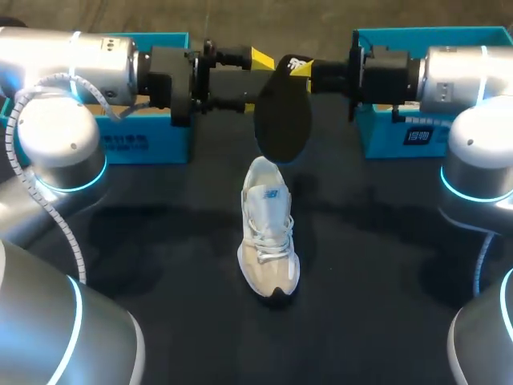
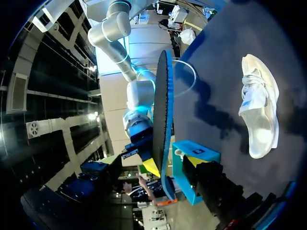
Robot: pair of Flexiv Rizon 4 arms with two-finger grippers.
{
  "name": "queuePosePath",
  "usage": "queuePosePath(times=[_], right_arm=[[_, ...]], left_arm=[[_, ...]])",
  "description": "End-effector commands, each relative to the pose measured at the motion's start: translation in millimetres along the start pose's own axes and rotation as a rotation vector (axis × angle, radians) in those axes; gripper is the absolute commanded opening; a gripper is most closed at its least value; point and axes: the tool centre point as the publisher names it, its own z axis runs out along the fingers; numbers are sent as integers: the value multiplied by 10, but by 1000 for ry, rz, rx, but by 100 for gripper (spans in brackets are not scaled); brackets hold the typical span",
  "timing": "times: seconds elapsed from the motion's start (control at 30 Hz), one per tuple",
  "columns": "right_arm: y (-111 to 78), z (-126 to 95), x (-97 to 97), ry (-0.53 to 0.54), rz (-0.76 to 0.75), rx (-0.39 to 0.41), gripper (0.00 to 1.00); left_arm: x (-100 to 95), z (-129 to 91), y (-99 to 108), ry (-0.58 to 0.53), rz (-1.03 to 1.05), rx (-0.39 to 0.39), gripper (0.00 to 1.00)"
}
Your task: Take the shoe out of the shoebox, open the shoe tongue, remove and reinsert the insole, then place the shoe into the shoebox
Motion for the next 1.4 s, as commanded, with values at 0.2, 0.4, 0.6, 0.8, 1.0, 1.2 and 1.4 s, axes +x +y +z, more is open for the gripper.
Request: queuePosePath(times=[0.2, 0.4, 0.6, 0.8, 1.0, 1.2, 1.4], right_arm=[[83, 136, 42, -9, -2, 13, 0], [79, 177, 65, -12, -1, 12, 0], [109, 180, 95, -10, -8, 7, 0], [109, 193, 98, -6, -10, 7, 0], [82, 218, 78, 18, -41, -14, 100], [76, 100, 77, 25, -150, -16, 100], [13, -77, -3, 28, -238, 24, 100]], left_arm=[[49, 126, 24, -4, -2, 23, 49], [65, 160, -12, -2, -2, 36, 37], [100, 183, -50, -5, -11, 46, 20], [118, 181, -49, -7, -19, 47, 0], [126, 163, -18, -14, -21, 44, 0], [92, 59, -31, -39, -22, 43, 0], [79, -70, -2, -65, -38, 31, 0]])
